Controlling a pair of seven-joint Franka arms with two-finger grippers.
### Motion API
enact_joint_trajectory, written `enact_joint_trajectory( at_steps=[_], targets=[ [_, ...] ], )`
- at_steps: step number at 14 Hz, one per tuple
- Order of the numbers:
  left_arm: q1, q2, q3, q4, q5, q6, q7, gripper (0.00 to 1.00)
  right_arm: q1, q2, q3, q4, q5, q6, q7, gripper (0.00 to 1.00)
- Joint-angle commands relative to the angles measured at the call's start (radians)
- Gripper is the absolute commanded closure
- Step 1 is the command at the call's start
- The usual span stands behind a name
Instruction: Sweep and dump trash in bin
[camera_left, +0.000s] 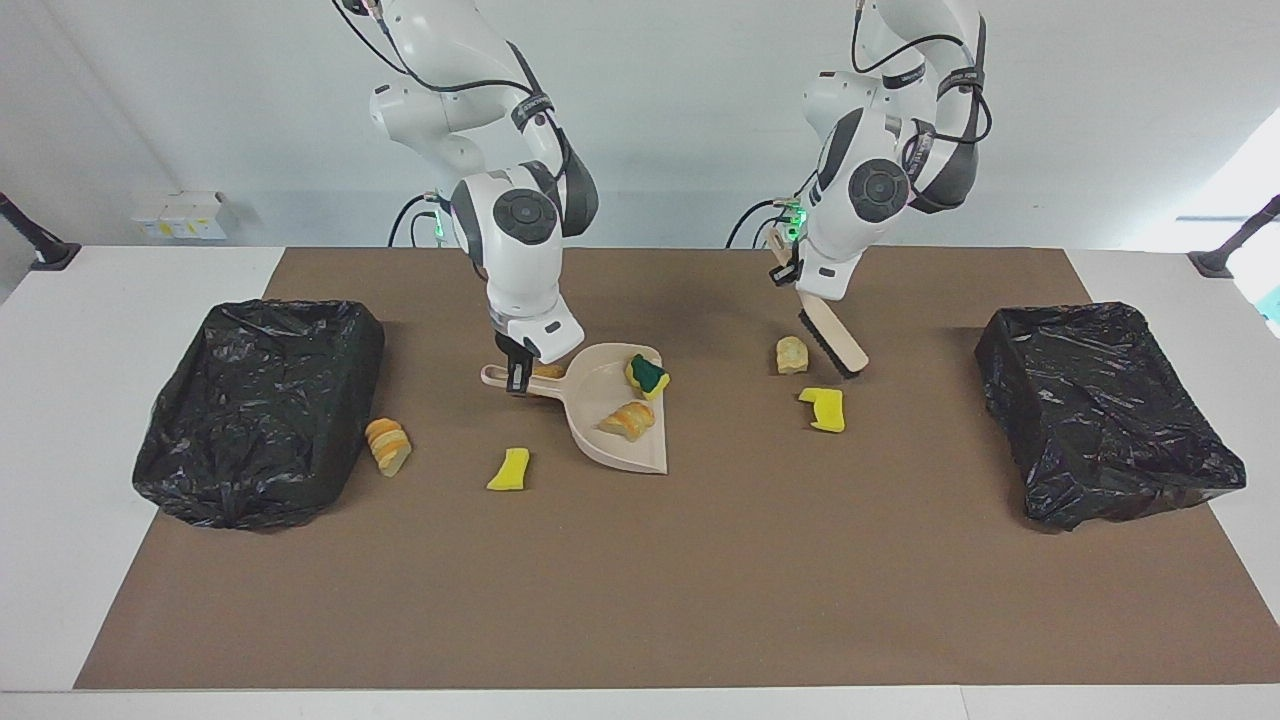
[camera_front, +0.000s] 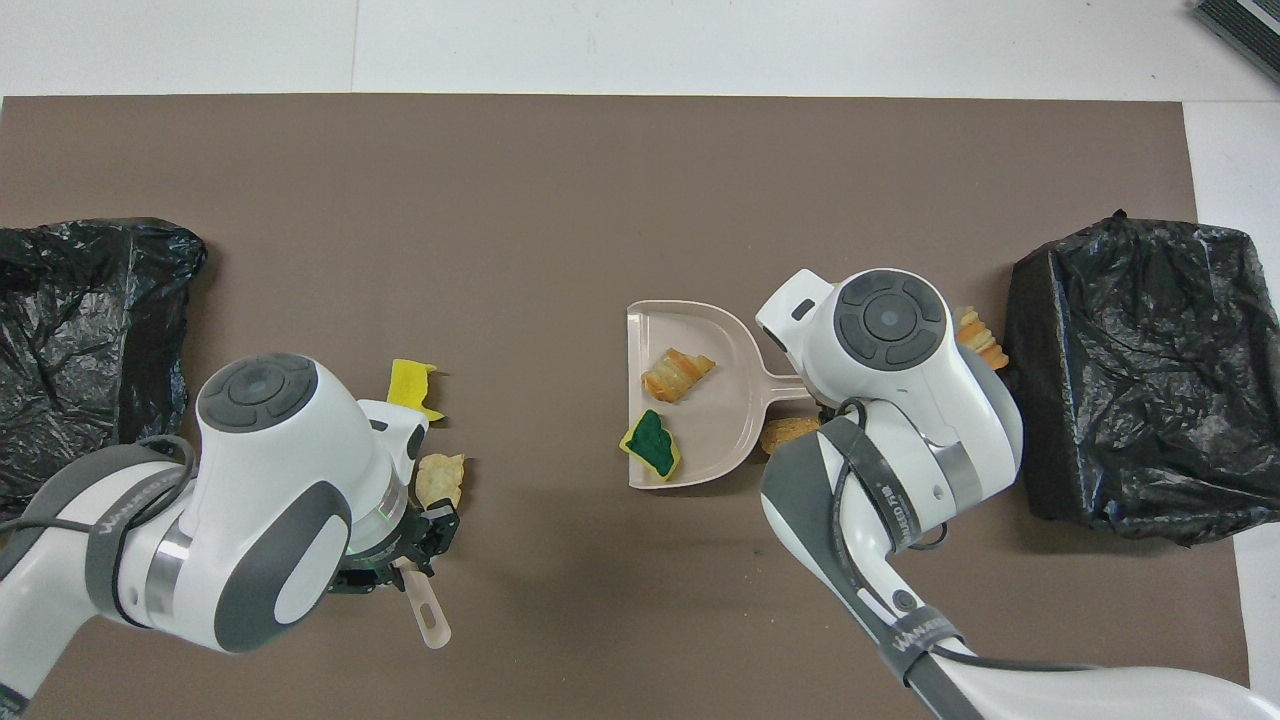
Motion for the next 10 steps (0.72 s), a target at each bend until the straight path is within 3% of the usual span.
enact_joint_trajectory(
  at_steps=[1, 4, 8, 10],
  targets=[
    [0.054, -0.038, -0.008, -0.062, -0.012, 0.104, 0.153, 1.0, -0.002, -0.015, 0.006, -0.032, -0.015, 0.033, -0.02, 1.0],
    [0.044, 0.021, -0.01, -0.062, -0.012, 0.193, 0.253, 1.0, -0.001, -0.015, 0.006, -0.032, -0.015, 0.033, -0.02, 1.0],
    [-0.056, 0.102, -0.016, -0.033, -0.015, 0.351, 0.243, 1.0, -0.002, -0.015, 0.006, -0.032, -0.015, 0.039, -0.02, 1.0],
    [-0.121, 0.13, -0.018, 0.022, -0.018, 0.367, 0.246, 1.0, -0.001, -0.012, 0.007, -0.032, -0.015, 0.039, -0.017, 1.0]
  ],
)
